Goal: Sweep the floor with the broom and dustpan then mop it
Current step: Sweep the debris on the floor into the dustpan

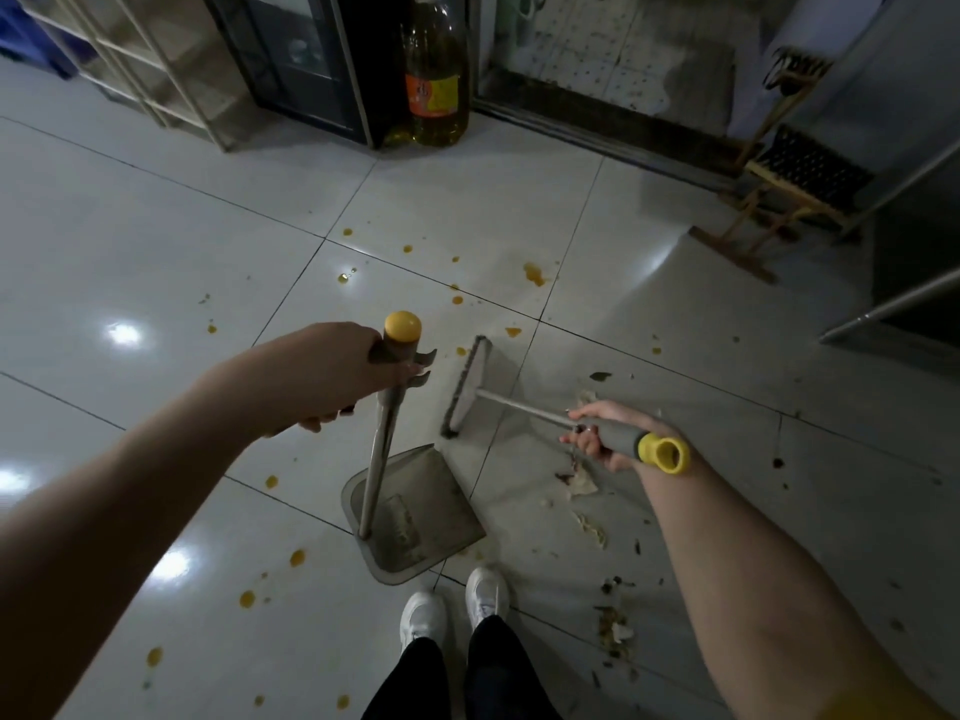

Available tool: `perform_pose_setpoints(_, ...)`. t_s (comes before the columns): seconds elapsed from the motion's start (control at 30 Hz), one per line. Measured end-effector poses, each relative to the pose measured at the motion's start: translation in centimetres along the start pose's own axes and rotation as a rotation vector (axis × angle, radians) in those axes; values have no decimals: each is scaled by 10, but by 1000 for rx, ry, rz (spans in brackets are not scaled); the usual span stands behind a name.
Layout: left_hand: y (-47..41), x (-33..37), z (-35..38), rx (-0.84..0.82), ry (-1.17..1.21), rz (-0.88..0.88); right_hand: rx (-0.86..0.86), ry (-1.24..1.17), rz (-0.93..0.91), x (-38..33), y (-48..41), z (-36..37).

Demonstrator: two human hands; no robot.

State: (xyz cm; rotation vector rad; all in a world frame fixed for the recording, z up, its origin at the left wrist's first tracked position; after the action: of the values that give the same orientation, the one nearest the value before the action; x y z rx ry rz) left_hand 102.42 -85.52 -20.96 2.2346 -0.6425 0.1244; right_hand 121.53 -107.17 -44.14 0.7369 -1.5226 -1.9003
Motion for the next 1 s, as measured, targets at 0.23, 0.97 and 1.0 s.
perform_pose_setpoints(0.23,-10,-12,-3,-3,-15,2,-152,-33,35,-26,-41,91)
perform_pose_setpoints(0.97,33,17,32,-58,-126,248,284,-169,-10,134,24,-91)
perform_pose_setpoints(1.0,34,19,33,-60,-130,249,278,-195,-14,138,26,-93)
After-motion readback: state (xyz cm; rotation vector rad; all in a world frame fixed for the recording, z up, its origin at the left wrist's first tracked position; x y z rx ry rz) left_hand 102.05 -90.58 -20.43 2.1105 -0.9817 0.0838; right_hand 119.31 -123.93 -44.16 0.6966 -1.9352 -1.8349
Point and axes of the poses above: each hand's wrist, its own y-axis away from the middle knuckle, its own z-axis out of the palm, x = y × z, the point moved 8 cm from there along -y, towards the middle knuckle, and after that the axes turned 2 degrees about x, right-handed, at the moved point
